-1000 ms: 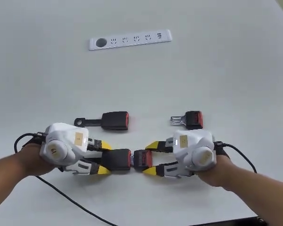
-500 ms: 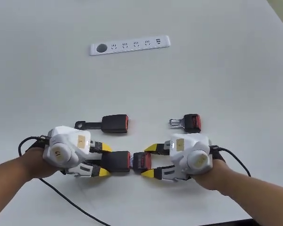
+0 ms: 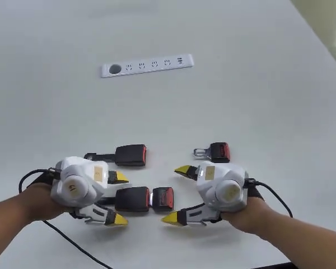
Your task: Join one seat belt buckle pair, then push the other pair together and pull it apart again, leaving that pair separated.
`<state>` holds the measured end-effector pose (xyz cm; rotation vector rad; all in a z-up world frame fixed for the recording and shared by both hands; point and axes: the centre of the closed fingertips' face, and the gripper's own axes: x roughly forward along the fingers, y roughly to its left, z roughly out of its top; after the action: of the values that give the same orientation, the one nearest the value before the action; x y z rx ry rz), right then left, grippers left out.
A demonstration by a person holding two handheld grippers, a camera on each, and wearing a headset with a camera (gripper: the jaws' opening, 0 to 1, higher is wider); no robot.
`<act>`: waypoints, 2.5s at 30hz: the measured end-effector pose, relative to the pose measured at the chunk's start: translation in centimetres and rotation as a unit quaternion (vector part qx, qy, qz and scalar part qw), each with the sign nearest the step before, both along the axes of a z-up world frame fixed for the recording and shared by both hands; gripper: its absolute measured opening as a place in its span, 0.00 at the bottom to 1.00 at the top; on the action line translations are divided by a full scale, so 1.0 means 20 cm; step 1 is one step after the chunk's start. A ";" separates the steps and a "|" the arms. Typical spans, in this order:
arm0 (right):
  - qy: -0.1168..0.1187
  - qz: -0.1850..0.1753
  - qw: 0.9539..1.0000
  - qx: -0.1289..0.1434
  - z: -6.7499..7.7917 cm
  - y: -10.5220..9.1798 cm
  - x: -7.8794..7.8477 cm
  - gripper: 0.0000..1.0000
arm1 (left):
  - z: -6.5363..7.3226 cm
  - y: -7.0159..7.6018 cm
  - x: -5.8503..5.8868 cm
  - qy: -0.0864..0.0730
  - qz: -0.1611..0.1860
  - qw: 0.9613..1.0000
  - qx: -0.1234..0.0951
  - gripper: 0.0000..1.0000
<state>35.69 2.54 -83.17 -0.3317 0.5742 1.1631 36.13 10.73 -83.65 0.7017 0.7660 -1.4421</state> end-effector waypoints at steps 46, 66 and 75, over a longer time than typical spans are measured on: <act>0.033 -0.036 0.999 -0.016 -0.01 -0.60 0.40 0.66 | 0.00 -0.06 0.56 -0.015 0.017 1.000 0.014 0.63; 0.041 0.010 0.997 -0.058 -0.06 -0.62 0.38 0.50 | -0.06 -0.06 0.56 -0.013 -0.019 0.999 0.035 0.46; 0.016 0.022 0.997 -0.069 -0.07 -0.66 0.40 0.39 | -0.06 -0.07 0.54 -0.013 -0.022 0.999 0.031 0.35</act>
<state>43.78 -10.71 -84.49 -0.4457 0.6791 1.1752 46.97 9.38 -84.75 0.7873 0.7818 -1.4523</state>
